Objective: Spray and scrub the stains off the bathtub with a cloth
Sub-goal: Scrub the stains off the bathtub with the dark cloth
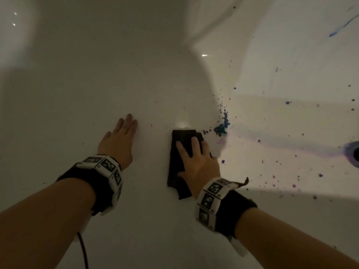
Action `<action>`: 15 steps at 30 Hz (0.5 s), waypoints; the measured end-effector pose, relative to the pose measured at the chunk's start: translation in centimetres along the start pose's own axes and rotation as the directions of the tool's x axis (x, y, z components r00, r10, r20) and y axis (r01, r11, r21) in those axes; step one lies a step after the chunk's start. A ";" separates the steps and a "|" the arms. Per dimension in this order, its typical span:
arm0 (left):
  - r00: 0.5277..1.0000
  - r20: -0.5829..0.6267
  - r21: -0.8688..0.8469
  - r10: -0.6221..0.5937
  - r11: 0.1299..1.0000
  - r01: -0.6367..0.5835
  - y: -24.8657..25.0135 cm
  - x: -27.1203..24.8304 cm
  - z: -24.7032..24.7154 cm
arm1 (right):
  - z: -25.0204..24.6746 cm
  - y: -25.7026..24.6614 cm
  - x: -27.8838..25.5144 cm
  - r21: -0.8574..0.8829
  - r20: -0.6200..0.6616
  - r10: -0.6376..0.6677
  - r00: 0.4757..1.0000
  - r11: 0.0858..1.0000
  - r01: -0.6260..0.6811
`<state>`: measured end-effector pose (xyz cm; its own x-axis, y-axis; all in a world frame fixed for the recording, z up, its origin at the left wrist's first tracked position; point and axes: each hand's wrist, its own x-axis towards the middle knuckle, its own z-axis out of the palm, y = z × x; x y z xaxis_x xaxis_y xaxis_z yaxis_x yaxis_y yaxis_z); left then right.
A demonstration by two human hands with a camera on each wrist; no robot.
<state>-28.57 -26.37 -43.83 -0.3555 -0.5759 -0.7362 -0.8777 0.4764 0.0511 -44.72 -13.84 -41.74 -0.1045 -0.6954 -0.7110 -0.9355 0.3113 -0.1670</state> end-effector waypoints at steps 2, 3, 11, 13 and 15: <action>1.000 0.021 -0.004 0.000 1.000 0.001 -0.1 0.1 -0.1 | 0.9 -0.7 0.2 0.014 -0.028 0.033 0.999 0.999 -0.033; 1.000 0.030 0.014 0.002 1.000 -0.003 -0.2 0.1 -0.3 | 1.0 -1.2 0.4 0.016 -0.051 0.048 0.998 0.999 -0.047; 0.999 -0.044 0.089 0.014 0.996 -0.010 -1.8 -0.3 -0.7 | -1.6 -1.6 1.0 0.217 -0.156 0.012 0.988 0.976 0.023; 0.996 -0.077 0.028 -0.047 0.998 0.049 -2.8 -0.2 -0.6 | -1.3 -3.0 0.0 0.171 -0.386 -0.094 0.917 0.970 0.172; 0.993 -0.069 -0.054 -0.092 0.995 0.088 -4.0 0.0 -0.6 | 0.1 -5.2 -0.9 0.125 -0.416 -0.219 0.882 0.948 0.294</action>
<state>-25.25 -28.63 -43.63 -0.2948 -0.6616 -0.6894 -0.9216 0.3874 0.0223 -39.69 -14.75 -40.30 -0.0278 -0.9516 -0.3062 -0.8751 0.1712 -0.4527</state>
